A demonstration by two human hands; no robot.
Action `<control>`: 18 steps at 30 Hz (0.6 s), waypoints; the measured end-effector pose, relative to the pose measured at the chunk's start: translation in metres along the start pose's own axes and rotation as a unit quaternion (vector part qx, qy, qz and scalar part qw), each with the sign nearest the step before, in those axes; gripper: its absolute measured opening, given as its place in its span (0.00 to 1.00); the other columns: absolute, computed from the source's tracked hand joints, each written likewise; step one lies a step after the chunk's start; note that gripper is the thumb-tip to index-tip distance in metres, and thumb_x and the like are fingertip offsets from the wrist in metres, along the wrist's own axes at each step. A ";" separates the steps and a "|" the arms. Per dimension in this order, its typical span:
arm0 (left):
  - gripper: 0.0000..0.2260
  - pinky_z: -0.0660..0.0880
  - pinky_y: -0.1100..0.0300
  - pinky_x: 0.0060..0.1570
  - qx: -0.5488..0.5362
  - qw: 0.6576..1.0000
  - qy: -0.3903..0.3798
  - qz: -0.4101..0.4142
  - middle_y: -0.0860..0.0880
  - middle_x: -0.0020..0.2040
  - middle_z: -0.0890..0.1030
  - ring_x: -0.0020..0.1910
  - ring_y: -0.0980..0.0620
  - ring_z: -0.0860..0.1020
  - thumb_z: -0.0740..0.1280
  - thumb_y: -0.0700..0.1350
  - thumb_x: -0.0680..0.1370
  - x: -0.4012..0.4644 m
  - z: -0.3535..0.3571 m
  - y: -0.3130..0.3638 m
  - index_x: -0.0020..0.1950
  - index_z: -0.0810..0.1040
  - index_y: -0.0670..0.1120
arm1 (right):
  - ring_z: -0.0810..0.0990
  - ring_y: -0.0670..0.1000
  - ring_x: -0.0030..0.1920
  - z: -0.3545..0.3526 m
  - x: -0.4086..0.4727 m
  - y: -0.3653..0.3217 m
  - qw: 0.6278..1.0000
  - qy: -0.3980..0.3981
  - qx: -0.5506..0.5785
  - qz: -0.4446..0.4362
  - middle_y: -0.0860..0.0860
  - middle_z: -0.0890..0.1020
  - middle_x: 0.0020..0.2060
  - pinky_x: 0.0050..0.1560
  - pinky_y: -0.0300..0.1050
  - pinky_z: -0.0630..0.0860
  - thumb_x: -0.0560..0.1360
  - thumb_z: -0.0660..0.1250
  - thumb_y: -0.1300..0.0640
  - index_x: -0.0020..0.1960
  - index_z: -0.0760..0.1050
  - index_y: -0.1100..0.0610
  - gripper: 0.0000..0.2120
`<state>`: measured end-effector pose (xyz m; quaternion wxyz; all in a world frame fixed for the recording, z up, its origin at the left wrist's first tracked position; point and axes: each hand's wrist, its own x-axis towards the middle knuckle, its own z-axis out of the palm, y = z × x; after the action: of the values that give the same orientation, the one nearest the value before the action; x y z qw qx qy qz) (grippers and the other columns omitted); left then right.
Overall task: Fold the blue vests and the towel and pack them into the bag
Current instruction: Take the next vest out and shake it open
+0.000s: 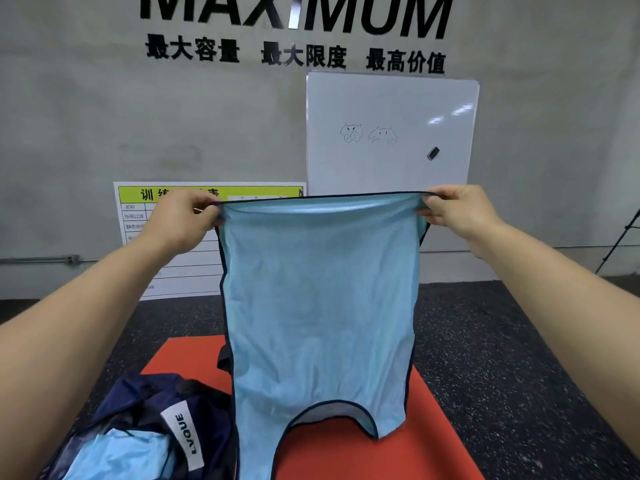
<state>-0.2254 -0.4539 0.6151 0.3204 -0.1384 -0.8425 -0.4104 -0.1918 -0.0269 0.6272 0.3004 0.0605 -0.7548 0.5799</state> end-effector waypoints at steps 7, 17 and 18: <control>0.08 0.80 0.57 0.51 0.013 0.999 -0.025 -0.026 0.48 0.44 0.86 0.44 0.54 0.84 0.66 0.39 0.82 0.022 0.042 -0.029 0.54 0.85 0.46 | 0.85 0.50 0.51 0.015 0.030 0.046 0.999 -0.003 -0.008 0.031 0.51 0.85 0.50 0.52 0.39 0.82 0.82 0.65 0.64 0.53 0.82 0.54 0.09; 0.09 0.80 0.49 0.56 -0.017 0.999 -0.023 -0.042 0.52 0.46 0.86 0.49 0.49 0.84 0.68 0.43 0.82 0.086 0.103 -0.085 0.48 0.85 0.55 | 0.85 0.53 0.53 0.053 0.104 0.123 0.999 0.000 -0.019 0.045 0.54 0.85 0.52 0.57 0.45 0.82 0.82 0.65 0.65 0.54 0.82 0.57 0.09; 0.10 0.80 0.53 0.53 -0.026 0.999 -0.020 -0.043 0.51 0.46 0.86 0.49 0.49 0.84 0.68 0.43 0.82 0.091 0.107 -0.087 0.46 0.84 0.57 | 0.85 0.55 0.55 0.055 0.111 0.127 0.999 0.001 -0.021 0.040 0.52 0.85 0.50 0.61 0.50 0.81 0.82 0.65 0.65 0.51 0.83 0.54 0.09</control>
<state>-0.3837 -0.4274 0.5730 0.2817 -0.1186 -0.8428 -0.4430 -0.3590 -0.0079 0.5703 0.2790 0.0228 -0.7685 0.5753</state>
